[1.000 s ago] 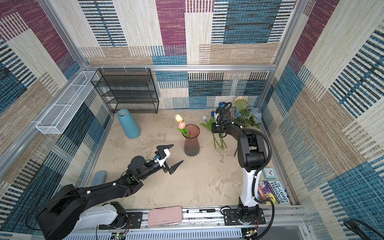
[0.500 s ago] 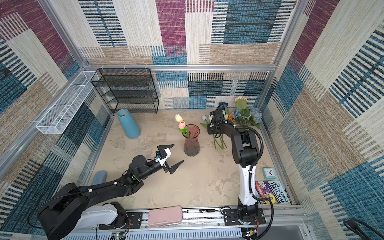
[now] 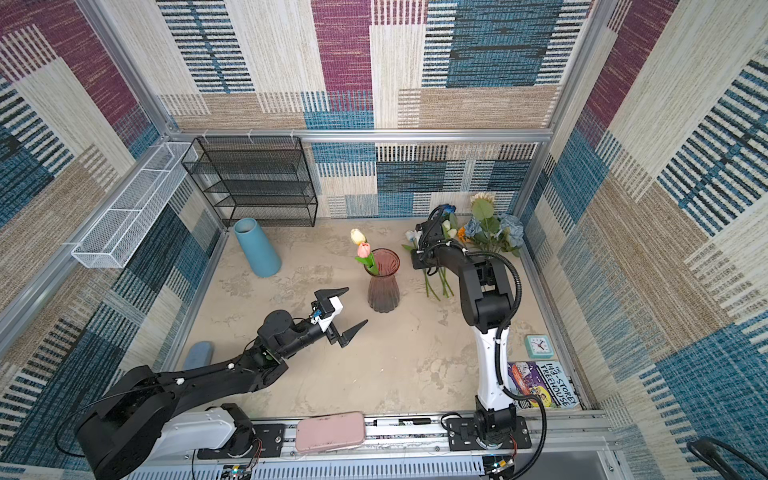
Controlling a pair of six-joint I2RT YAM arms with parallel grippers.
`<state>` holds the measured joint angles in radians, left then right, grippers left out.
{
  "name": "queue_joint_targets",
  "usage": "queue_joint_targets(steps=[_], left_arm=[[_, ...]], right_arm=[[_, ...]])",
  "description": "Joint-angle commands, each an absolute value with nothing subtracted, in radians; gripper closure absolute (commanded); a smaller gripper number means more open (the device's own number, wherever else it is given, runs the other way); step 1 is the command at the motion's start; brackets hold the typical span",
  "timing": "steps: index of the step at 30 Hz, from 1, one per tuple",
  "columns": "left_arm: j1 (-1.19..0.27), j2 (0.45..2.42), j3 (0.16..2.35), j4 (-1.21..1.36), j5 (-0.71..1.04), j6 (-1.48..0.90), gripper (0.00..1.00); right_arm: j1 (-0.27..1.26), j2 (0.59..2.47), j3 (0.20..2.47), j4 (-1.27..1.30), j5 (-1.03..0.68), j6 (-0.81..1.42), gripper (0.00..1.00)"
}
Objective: Arrange the flowers into the vase
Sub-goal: 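Lower the right gripper onto the white tulip stem and close it, then lift the white tulip upright with the right gripper toward the vase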
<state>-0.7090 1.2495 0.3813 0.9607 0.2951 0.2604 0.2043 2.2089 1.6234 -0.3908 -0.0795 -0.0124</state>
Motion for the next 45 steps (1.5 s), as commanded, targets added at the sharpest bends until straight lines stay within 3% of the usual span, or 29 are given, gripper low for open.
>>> queue_joint_targets(steps=[1,15,22,26,29,32,45], left_arm=[[-0.708,1.241,0.388,0.975,0.299,0.275,0.01],[-0.709,1.068,0.397,0.899,0.339,0.251,0.01],[-0.709,1.031,0.452,0.848,0.442,0.208,0.01],[-0.709,1.039,0.461,0.856,0.437,0.218,0.01],[-0.709,1.062,0.452,0.899,0.416,0.22,0.01],[-0.709,1.09,0.444,0.946,0.411,0.202,0.01],[-0.709,1.111,0.425,0.963,0.387,0.196,0.01]], right_arm=[[0.208,2.168,1.619,-0.387,-0.09,-0.014,0.91],[0.213,1.752,1.461,-0.246,-0.248,0.011,0.95],[0.216,1.468,1.282,0.087,-0.539,0.095,0.94],[0.223,1.343,1.124,0.478,-0.681,0.239,0.94],[0.248,1.328,1.045,0.782,-0.723,0.373,0.94],[0.298,1.367,1.062,0.909,-0.724,0.428,0.94],[0.377,1.555,1.066,1.141,-0.63,0.441,0.94]])
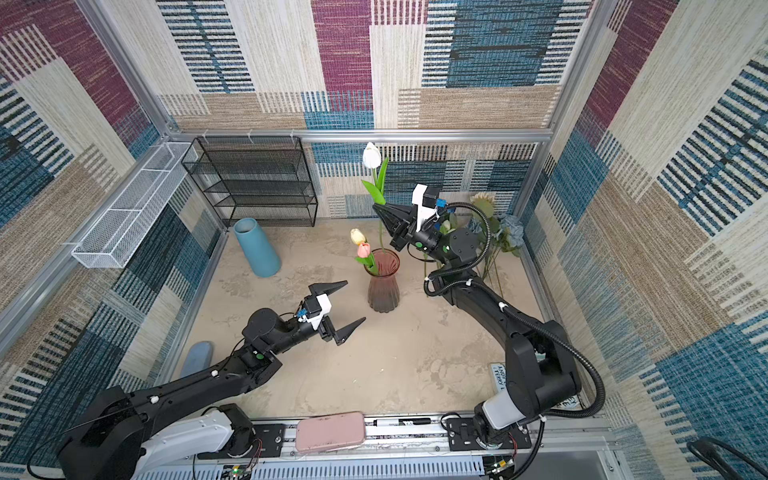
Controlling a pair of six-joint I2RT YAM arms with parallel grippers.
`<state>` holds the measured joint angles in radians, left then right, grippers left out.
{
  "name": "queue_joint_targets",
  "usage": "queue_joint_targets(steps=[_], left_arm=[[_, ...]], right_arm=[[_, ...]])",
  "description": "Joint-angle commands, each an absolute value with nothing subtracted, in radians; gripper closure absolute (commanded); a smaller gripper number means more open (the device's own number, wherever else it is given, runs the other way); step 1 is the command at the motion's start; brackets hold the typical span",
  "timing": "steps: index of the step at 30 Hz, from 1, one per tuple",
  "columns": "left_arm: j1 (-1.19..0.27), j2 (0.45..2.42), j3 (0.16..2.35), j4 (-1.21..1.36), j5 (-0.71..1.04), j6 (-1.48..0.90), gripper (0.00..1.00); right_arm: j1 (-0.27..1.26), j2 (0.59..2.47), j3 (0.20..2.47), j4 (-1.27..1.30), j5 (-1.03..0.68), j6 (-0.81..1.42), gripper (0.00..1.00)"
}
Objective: Arrange the flowers into the vase
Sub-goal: 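Lift the white tulip upright with the right gripper toward the vase, then lower the white tulip stem into the vase beside the other tulips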
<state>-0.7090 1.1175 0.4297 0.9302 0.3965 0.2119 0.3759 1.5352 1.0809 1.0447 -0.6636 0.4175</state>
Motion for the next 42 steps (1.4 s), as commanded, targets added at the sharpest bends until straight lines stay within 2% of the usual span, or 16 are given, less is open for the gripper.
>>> queue_joint_targets(steps=[1,12,24,32,42], left_arm=[[-0.709,1.105,0.426,0.948,0.384,0.2,0.01],[-0.709,1.083,0.402,0.93,0.362,0.216,0.01],[-0.709,1.071,0.387,0.915,0.351,0.226,0.01],[-0.709,1.095,0.379,0.949,0.345,0.219,0.01],[-0.709,1.112,0.379,0.96,0.345,0.22,0.01]], right_arm=[[0.377,1.562,1.058,1.139,-0.626,0.433,0.94],[0.379,1.614,0.956,1.076,-0.667,0.371,0.91],[0.379,1.547,0.829,0.939,-0.572,0.212,0.82],[0.379,1.497,0.822,0.785,-0.513,0.117,0.65],[0.379,1.415,0.813,0.675,-0.479,0.06,0.36]])
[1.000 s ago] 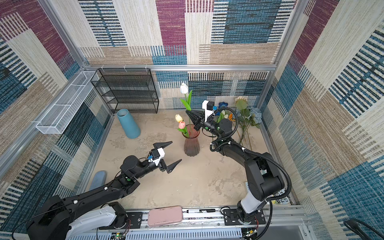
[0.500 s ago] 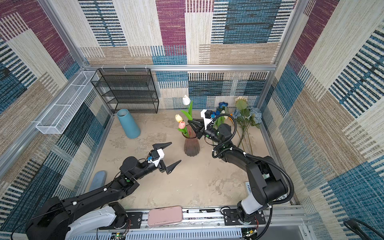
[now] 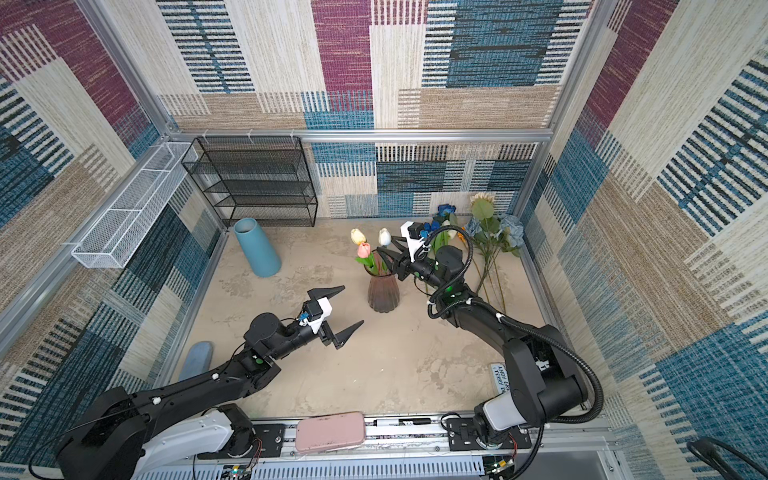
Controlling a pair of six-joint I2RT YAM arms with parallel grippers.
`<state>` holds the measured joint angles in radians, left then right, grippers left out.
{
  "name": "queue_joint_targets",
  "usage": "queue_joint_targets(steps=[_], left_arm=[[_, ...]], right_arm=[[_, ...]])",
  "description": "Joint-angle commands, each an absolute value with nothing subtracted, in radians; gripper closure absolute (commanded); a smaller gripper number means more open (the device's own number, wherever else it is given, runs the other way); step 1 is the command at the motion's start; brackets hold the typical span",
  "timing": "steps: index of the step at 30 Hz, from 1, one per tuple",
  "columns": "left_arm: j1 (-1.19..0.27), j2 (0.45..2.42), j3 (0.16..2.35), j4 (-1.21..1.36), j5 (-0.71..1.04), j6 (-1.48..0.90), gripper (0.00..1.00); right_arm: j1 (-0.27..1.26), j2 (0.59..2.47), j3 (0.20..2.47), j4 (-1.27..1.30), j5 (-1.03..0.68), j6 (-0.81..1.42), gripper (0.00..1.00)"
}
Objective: Arrange the flowers into the vase
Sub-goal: 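Lower the white tulip stem into the vase beside the other tulips, then open the right gripper and move it back to the flower pile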
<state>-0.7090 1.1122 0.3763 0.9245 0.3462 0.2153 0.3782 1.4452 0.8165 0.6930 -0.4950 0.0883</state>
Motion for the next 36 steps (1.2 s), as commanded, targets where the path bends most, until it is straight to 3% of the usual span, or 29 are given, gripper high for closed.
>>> queue_joint_targets(steps=[1,9,13,18,23,30,36], left_arm=[[-0.709,1.112,0.381,0.959,0.344,0.221,0.01],[-0.709,1.105,0.397,0.956,0.341,0.22,0.01],[-0.709,1.096,0.433,0.91,0.358,0.202,0.01],[-0.71,1.075,0.472,0.799,0.404,0.232,0.02],[-0.71,1.092,0.472,0.738,0.42,0.261,0.03],[-0.71,1.154,0.481,0.696,0.474,0.265,0.03],[-0.71,1.208,0.509,0.653,0.476,0.291,0.03]], right_arm=[[0.379,1.402,0.816,0.664,-0.474,0.058,0.35],[0.379,1.308,0.857,0.59,-0.392,0.057,0.27],[0.377,1.265,0.856,0.576,-0.301,0.074,0.32],[0.283,1.295,0.942,0.382,-0.184,0.163,0.52],[0.155,1.424,1.007,0.192,-0.151,0.22,0.61],[0.15,1.736,1.242,-0.099,-0.093,0.178,0.7],[0.168,1.93,1.385,-0.214,-0.073,0.197,0.7]])
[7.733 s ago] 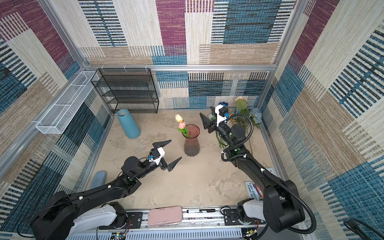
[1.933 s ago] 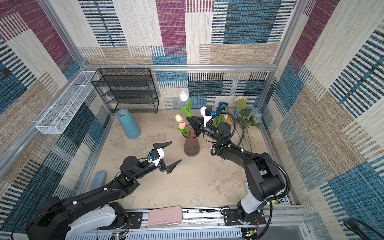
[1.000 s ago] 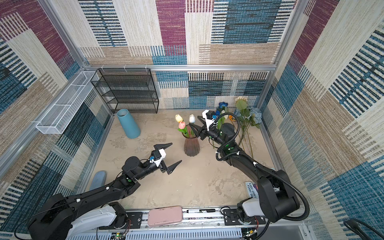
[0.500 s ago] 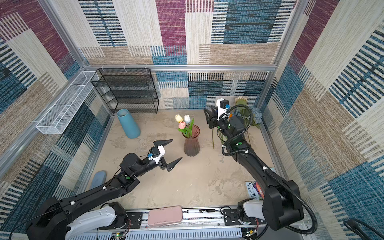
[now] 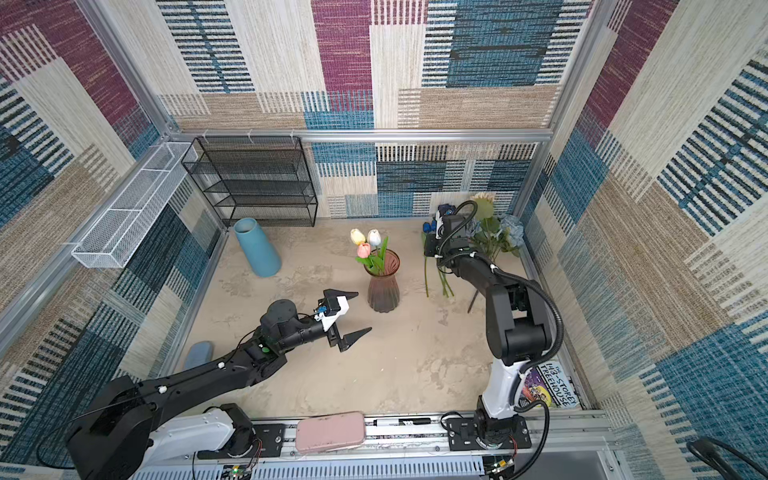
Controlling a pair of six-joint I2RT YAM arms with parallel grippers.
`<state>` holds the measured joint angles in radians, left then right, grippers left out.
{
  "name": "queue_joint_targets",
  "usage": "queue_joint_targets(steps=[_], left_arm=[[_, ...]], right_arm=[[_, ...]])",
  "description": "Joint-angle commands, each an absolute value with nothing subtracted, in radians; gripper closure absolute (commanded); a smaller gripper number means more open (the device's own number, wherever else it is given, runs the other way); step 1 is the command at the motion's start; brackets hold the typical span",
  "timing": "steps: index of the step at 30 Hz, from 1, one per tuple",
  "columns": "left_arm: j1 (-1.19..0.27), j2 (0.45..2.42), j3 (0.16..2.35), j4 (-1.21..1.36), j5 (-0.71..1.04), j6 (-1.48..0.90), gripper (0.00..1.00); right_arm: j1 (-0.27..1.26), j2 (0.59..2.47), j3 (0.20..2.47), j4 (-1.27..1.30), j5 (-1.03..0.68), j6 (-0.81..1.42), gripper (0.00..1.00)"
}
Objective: Arrange the flowers into the vase
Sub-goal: 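Open the right gripper and move it back to the flower pile, then lower the right gripper onto the blue tulip stem and close it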
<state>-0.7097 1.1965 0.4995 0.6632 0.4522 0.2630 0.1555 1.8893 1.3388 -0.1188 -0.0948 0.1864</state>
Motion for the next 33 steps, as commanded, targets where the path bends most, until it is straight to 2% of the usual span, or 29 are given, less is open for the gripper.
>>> queue_joint_targets(steps=[1,6,22,30,33], left_arm=[[-0.709,1.214,0.506,0.664,0.474,0.289,0.03],[-0.71,1.242,0.504,0.685,0.463,0.286,0.03],[-0.71,1.253,0.504,0.679,0.454,0.299,0.03],[-0.71,1.234,0.495,0.679,0.44,0.3,0.03],[-0.71,1.23,0.491,0.689,0.434,0.3,0.03]], right_arm=[[0.174,1.962,1.416,-0.244,-0.056,0.195,0.7],[0.176,2.08,1.522,-0.341,0.0,0.202,0.7],[0.202,2.238,1.633,-0.388,0.054,0.201,0.72],[0.211,2.255,1.617,-0.362,0.042,0.194,0.94],[0.22,2.23,1.584,-0.315,-0.018,0.173,0.98]])
